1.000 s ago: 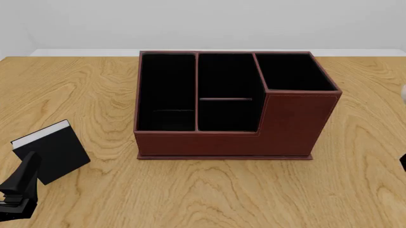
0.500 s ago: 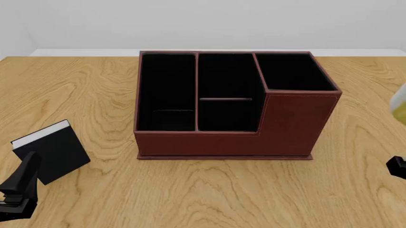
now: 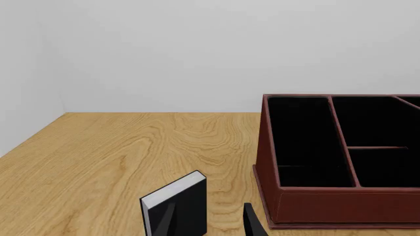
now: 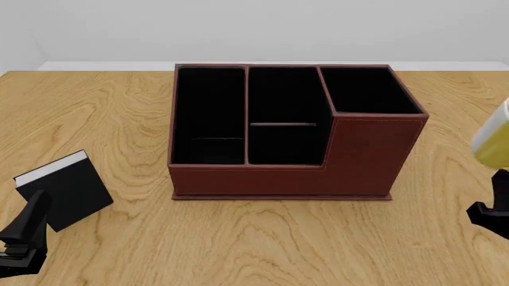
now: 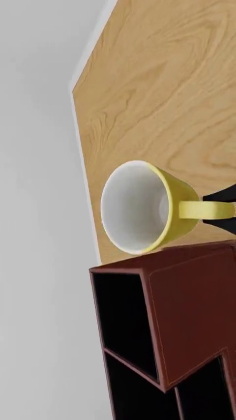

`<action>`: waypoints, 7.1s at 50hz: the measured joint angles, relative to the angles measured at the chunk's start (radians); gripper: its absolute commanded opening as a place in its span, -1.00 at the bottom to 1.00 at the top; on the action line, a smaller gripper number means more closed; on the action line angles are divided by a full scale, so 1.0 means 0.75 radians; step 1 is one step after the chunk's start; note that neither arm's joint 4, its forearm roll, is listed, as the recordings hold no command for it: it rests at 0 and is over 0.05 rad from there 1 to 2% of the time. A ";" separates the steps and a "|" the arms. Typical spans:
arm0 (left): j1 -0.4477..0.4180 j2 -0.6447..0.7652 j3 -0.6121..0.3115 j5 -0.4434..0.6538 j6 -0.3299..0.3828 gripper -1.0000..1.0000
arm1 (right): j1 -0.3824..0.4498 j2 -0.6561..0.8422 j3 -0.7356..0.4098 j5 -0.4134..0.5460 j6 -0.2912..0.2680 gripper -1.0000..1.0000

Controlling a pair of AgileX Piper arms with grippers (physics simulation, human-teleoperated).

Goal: Pick up the yellow and white mug and place it to the right of the caddy.

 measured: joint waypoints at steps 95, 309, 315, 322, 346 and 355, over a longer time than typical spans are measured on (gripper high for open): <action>0.000 0.000 0.000 0.000 0.000 1.00 | -0.003 1.049 0.048 -0.838 0.077 -1.00; 0.000 0.000 0.000 0.000 0.000 1.00 | 0.030 1.689 0.048 -1.182 0.209 -1.00; 0.000 0.000 0.000 0.000 0.000 1.00 | 0.031 1.691 0.047 -1.183 0.213 -1.00; 0.000 0.000 0.000 0.000 0.000 1.00 | 0.031 1.692 0.047 -1.184 0.220 -1.00; 0.000 0.000 0.000 0.000 0.000 1.00 | 0.030 1.706 0.045 -1.184 0.244 -1.00; 0.000 0.000 0.000 0.000 0.000 1.00 | 0.032 1.747 0.032 -1.184 0.254 1.00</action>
